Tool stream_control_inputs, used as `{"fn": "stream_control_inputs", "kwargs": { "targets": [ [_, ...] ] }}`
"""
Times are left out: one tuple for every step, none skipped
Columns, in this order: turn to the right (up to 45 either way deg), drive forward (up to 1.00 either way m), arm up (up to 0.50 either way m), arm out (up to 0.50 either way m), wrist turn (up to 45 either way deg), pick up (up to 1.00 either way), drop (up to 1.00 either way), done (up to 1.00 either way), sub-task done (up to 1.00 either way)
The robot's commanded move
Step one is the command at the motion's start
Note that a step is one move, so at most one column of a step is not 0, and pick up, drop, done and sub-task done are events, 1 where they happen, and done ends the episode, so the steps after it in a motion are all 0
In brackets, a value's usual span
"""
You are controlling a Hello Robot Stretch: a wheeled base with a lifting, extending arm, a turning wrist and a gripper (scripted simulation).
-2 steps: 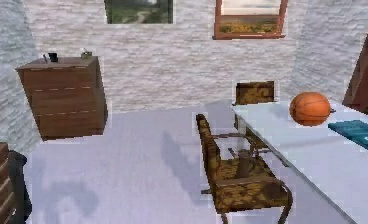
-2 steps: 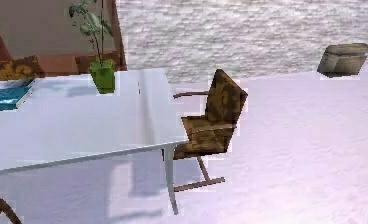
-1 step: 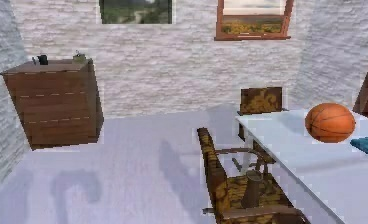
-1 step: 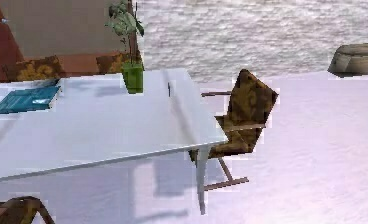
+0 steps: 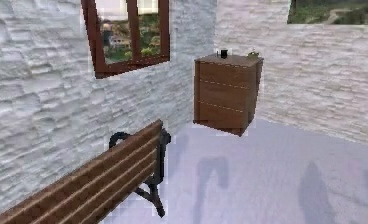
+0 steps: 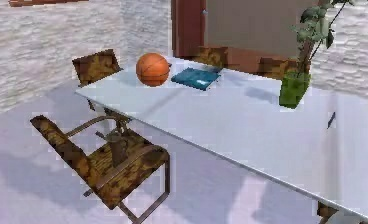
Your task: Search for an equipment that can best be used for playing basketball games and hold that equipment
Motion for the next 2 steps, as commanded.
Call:
{"fn": "stream_control_inputs", "kwargs": {
  "targets": [
    [45.0,0.0,0.0,0.0,0.0,0.0,0.0,0.0,0.0],
    [30.0,0.0,0.0,0.0,0.0,0.0,0.0,0.0,0.0]
  ]
}}
